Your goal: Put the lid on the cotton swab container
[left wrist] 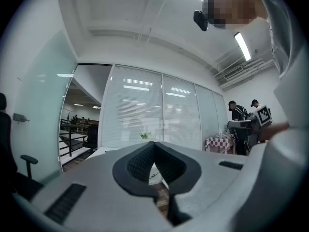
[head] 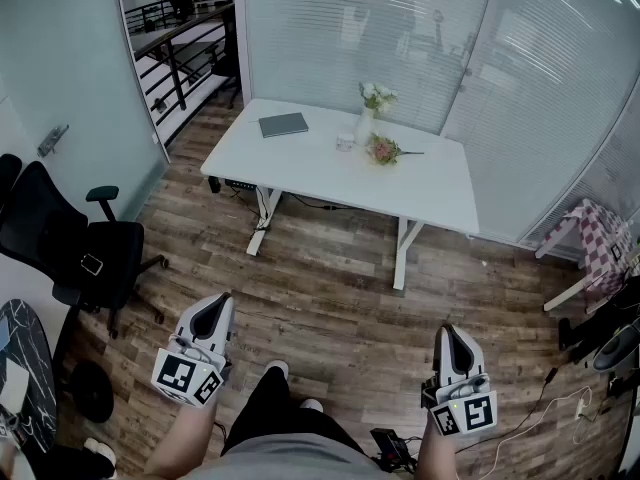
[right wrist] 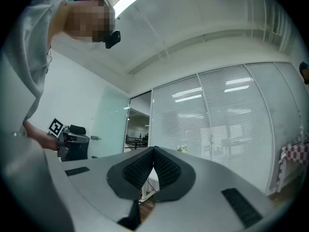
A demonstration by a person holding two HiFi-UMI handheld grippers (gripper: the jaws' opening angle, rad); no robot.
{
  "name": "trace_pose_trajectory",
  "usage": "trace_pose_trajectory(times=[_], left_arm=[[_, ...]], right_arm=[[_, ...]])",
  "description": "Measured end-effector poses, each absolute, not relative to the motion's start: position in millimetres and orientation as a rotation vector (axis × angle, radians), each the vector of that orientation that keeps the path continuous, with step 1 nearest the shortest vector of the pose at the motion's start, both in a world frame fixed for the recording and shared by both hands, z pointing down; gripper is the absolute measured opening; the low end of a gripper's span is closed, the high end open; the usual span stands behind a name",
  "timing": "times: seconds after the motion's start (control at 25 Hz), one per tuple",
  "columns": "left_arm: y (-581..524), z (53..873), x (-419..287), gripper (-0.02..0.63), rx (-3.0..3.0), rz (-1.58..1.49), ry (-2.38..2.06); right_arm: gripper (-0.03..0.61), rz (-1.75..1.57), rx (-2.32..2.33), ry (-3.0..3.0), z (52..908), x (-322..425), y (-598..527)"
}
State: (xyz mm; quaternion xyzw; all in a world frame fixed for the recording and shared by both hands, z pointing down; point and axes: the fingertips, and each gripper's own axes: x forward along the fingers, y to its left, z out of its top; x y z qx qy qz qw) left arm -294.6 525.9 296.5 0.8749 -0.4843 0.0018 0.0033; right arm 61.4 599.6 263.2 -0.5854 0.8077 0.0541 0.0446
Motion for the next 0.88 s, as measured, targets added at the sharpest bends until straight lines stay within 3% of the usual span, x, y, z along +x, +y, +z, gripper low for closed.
trace_pose_trajectory(times=[0.88], left_arm=[[557.4, 303.2, -286.2, 0.006, 2.744, 0.006, -1.507]], right_arm=[[0.025, 0.196, -1.786, 2.483, 256.6, 61.1, 632.8]])
